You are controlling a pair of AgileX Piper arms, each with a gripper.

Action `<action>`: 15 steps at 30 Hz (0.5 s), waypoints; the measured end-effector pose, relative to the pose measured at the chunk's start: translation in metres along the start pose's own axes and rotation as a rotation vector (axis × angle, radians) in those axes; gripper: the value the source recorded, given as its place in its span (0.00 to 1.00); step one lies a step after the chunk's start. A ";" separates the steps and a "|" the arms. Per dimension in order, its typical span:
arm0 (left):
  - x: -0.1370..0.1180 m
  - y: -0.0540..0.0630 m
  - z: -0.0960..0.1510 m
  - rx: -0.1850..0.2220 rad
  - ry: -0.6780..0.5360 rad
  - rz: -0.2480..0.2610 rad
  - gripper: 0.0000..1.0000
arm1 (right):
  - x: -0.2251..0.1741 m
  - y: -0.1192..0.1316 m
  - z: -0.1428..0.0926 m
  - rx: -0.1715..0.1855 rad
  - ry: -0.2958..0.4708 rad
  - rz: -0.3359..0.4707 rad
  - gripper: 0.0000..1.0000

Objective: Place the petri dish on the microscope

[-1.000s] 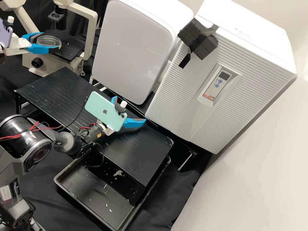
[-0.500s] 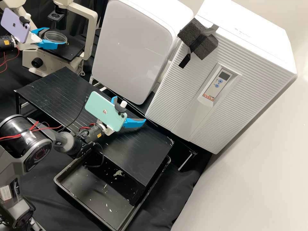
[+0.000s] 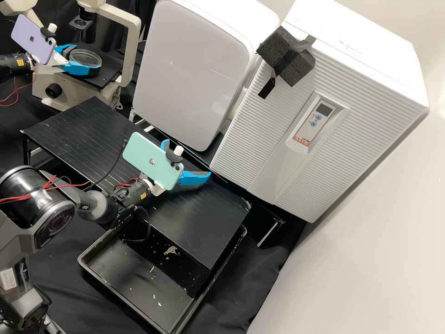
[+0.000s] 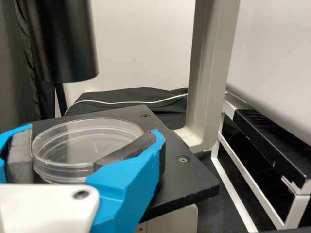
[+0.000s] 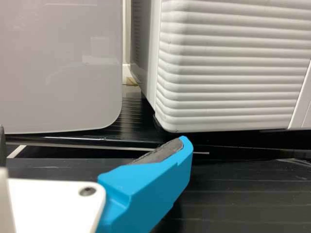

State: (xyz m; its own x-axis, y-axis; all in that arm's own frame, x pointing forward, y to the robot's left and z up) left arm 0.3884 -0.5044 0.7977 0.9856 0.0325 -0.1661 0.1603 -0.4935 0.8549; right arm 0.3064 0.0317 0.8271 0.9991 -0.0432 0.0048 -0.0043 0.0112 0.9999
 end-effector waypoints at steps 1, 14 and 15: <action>0.002 0.001 -0.001 -0.001 0.003 0.003 0.00 | 0.000 0.000 0.000 0.000 0.000 0.000 1.00; 0.018 0.002 -0.014 -0.014 0.038 0.016 0.00 | 0.000 0.000 0.000 0.000 0.000 0.000 1.00; 0.019 0.001 -0.014 -0.014 0.039 0.013 0.00 | 0.000 0.000 0.000 0.000 0.000 0.000 1.00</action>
State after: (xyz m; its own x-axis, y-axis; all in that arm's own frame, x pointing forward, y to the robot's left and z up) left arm 0.4076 -0.4917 0.8021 0.9890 0.0597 -0.1356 0.1475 -0.4817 0.8639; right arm 0.3064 0.0317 0.8271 0.9991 -0.0432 0.0048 -0.0043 0.0112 0.9999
